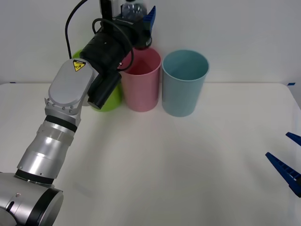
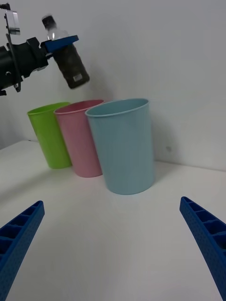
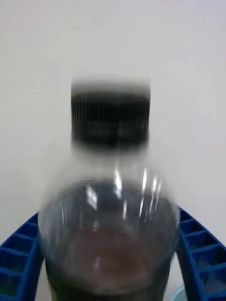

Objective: Grasp the object on the table and drop it into the matching bin: aluminum can to the light blue bin, PET bottle to the pink bin.

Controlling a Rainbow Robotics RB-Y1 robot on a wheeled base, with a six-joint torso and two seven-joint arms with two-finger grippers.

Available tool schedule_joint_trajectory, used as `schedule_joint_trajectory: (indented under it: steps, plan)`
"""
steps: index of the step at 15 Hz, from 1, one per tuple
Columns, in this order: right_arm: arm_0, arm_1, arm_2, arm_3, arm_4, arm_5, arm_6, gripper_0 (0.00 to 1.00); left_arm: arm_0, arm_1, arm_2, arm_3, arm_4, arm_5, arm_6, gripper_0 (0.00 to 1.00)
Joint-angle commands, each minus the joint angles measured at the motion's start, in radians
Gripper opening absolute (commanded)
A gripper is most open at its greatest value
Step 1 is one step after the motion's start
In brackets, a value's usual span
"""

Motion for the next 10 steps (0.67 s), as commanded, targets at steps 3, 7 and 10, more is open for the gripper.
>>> schedule_joint_trajectory:
  steps: [3,7,10]
  plan:
    - [0.0,0.0,0.0,0.0,0.0,0.0,0.0,1.0,0.011,0.015,0.0,0.0,0.068,-0.036,-0.004,1.0]
    - [0.0,0.0,0.0,0.0,0.0,0.0,0.0,1.0,0.062,0.11,-0.026,-0.038,0.217,-0.09,-0.012,1.0]
    - [0.0,0.0,0.0,0.0,0.0,0.0,0.0,1.0,0.132,0.219,-0.059,-0.107,0.343,-0.101,-0.012,1.0]
